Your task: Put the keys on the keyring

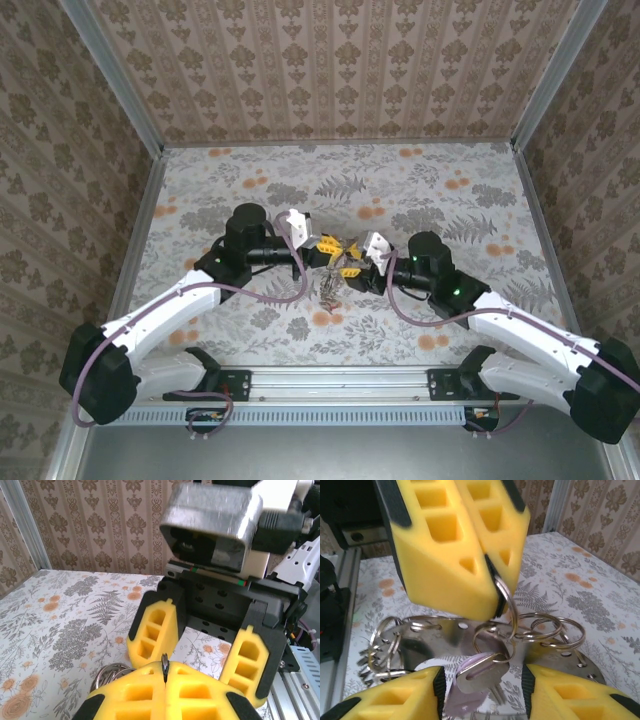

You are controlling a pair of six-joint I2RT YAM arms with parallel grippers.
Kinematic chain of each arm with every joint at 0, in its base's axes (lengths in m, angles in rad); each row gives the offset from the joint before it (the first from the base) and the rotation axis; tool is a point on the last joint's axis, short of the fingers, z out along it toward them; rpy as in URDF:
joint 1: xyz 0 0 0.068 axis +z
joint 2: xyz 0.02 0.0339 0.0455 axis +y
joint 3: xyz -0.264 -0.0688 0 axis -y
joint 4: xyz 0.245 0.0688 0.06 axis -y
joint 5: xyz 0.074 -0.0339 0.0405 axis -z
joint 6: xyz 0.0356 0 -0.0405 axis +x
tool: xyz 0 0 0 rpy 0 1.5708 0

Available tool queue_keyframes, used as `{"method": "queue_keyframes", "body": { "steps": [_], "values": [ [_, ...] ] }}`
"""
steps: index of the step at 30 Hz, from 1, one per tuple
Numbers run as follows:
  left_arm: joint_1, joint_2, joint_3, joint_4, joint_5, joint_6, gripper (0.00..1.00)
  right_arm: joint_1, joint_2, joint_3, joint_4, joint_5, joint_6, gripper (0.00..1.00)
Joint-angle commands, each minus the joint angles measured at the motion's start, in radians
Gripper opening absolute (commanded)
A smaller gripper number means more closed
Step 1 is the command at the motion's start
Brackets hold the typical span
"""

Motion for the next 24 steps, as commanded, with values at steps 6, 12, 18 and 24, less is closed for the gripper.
{"method": "queue_keyframes", "body": {
  "steps": [6, 12, 18, 24],
  "values": [
    [0.002, -0.036, 0.024, 0.039, -0.006, -0.026, 0.0, 0.071, 0.023, -0.057, 0.128, 0.194, 0.02, 0.22],
    [0.004, -0.04, 0.022, 0.016, -0.007, -0.01, 0.0, 0.07, -0.044, -0.068, 0.09, 0.273, -0.024, 0.14],
    [0.004, -0.039, 0.018, 0.01, -0.006, -0.006, 0.0, 0.068, -0.087, -0.05, 0.014, 0.257, -0.061, 0.04],
    [0.006, -0.034, 0.021, -0.027, 0.002, 0.009, 0.0, 0.065, -0.092, 0.018, -0.124, 0.199, -0.154, 0.0]
  ]
}}
